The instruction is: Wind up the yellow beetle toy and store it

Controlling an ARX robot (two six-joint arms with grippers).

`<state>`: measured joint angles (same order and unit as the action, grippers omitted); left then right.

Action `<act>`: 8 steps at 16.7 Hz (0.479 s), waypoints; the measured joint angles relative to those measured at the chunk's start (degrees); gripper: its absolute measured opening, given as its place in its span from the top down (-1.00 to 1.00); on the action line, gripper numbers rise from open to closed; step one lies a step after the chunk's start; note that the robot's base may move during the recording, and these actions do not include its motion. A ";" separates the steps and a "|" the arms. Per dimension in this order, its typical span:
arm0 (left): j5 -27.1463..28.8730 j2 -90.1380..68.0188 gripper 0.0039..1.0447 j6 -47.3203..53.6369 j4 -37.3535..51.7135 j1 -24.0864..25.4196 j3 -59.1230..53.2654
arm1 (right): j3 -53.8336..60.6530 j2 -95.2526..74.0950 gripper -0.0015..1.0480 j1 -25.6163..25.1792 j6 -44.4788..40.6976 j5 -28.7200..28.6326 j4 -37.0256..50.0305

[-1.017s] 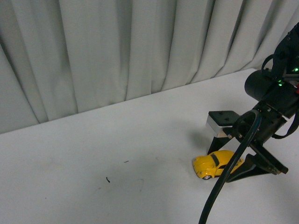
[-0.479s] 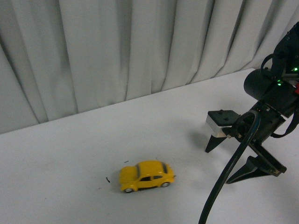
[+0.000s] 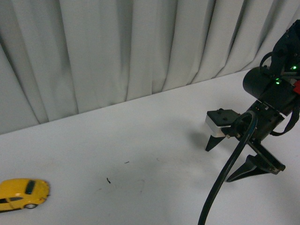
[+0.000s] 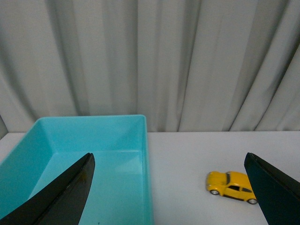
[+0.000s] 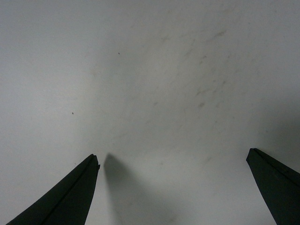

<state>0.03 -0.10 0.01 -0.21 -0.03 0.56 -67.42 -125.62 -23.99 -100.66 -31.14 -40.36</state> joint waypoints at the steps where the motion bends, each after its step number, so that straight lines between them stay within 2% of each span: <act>1: 0.00 0.00 -0.88 0.00 0.00 0.00 0.00 | -4.59 -0.85 -0.87 0.52 0.11 3.02 -4.48; 3: 0.00 0.00 -0.88 0.00 0.00 0.00 0.00 | -9.01 -1.75 -0.87 1.14 0.44 2.80 -7.52; 8: 0.00 0.00 -0.88 0.00 0.00 0.00 0.00 | -18.14 3.43 -0.87 1.97 0.52 -5.44 -6.14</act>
<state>0.03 -0.10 0.01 -0.21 -0.03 0.56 -85.56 -122.19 -22.02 -100.14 -36.58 -46.50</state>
